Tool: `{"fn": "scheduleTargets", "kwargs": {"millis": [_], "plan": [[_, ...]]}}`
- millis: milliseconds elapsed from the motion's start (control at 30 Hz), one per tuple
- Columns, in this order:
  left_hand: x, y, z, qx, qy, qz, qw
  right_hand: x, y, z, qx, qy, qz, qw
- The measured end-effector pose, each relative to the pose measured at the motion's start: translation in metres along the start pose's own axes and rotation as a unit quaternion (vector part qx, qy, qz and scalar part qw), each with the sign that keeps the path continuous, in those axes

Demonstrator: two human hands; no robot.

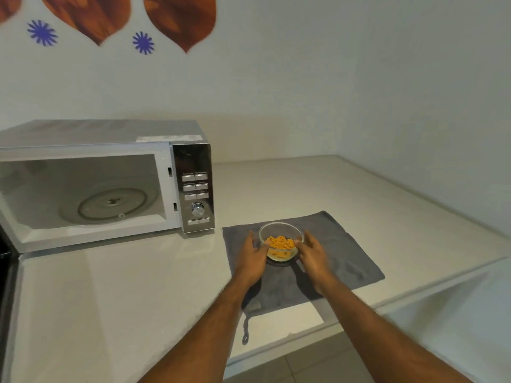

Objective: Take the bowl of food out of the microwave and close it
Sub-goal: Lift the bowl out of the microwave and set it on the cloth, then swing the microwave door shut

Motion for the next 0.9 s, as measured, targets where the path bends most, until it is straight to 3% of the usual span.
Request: {"fn": "scheduleTargets", "kwargs": {"millis": [133, 267, 400, 667, 800, 900], "plan": [[0.002, 0.039, -0.011, -0.03, -0.038, 0.013, 0.999, 0.011, 0.002, -0.01, -0.097, 0.075, -0.072, 0.99], [0.008, 0.088, -0.036, -0.087, -0.096, 0.029, 0.991, 0.043, -0.018, -0.035, -0.152, 0.268, -0.116, 0.944], [0.011, 0.129, -0.07, -0.126, -0.131, 0.058, 0.982, 0.055, -0.07, -0.059, -0.081, 0.344, -0.113, 0.929], [0.014, 0.206, -0.169, -0.23, -0.211, 0.158, 0.937, 0.042, -0.195, -0.11, 0.091, 0.336, -0.084, 0.934], [0.004, 0.229, -0.219, -0.274, -0.29, 0.203, 0.894, 0.048, -0.242, -0.149, 0.167, 0.366, -0.056, 0.914], [-0.008, 0.245, -0.256, -0.325, -0.378, 0.219, 0.839, 0.062, -0.268, -0.185, 0.217, 0.419, -0.036, 0.881]]}}
Point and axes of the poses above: each hand's wrist, its own z-axis towards the middle knuckle, its own y-axis out of the back of the hand, x = y × z, the point moved 3 cm from there along z, towards the middle knuckle, and after that the axes turned 4 degrees about x, right-handed, at the moved point
